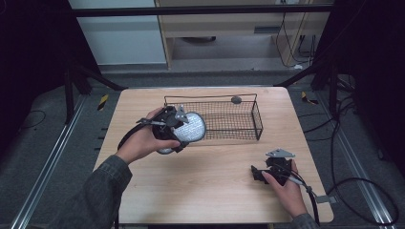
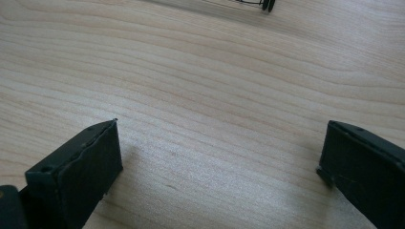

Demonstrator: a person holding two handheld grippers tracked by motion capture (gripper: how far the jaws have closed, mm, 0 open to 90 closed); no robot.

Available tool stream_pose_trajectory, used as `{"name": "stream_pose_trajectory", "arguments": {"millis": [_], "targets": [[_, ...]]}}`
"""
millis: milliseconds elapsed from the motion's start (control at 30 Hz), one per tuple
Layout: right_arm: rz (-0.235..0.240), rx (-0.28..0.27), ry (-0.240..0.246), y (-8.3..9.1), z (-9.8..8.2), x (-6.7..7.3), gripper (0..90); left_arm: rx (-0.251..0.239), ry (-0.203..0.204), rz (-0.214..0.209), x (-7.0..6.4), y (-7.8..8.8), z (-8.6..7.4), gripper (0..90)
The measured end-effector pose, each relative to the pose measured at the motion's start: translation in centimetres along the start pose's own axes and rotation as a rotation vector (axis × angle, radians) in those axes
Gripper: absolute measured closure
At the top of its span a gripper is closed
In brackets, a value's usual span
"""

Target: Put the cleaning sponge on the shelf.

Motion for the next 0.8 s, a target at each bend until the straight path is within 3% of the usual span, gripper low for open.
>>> {"name": "stream_pose_trajectory", "arguments": {"millis": [400, 467, 800], "targets": [[-0.001, -0.005, 0.002, -0.1, 0.0, 0.0, 0.7, 0.018, 0.016, 0.042, 2.6, -1.0, 2.0, 5.4], [-0.006, -0.003, 0.024, -0.1, 0.0, -0.1, 0.7, 0.027, 0.01, 0.051, 3.0, -1.2, 2.2, 5.4], [-0.002, -0.006, 0.007, -0.1, 0.1, 0.0, 0.7, 0.032, 0.004, 0.075, 4.1, -1.7, 2.8, 5.4]]}}
Point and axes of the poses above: each handheld gripper's, and its own axes: y roughly backward along the jaws, z roughly out of its top, x roughly to its left, the point moved 2 cm from there along -y, roughly forward along the jaws, and after that the axes turned 10 degrees about y, right-handed, at the moved point
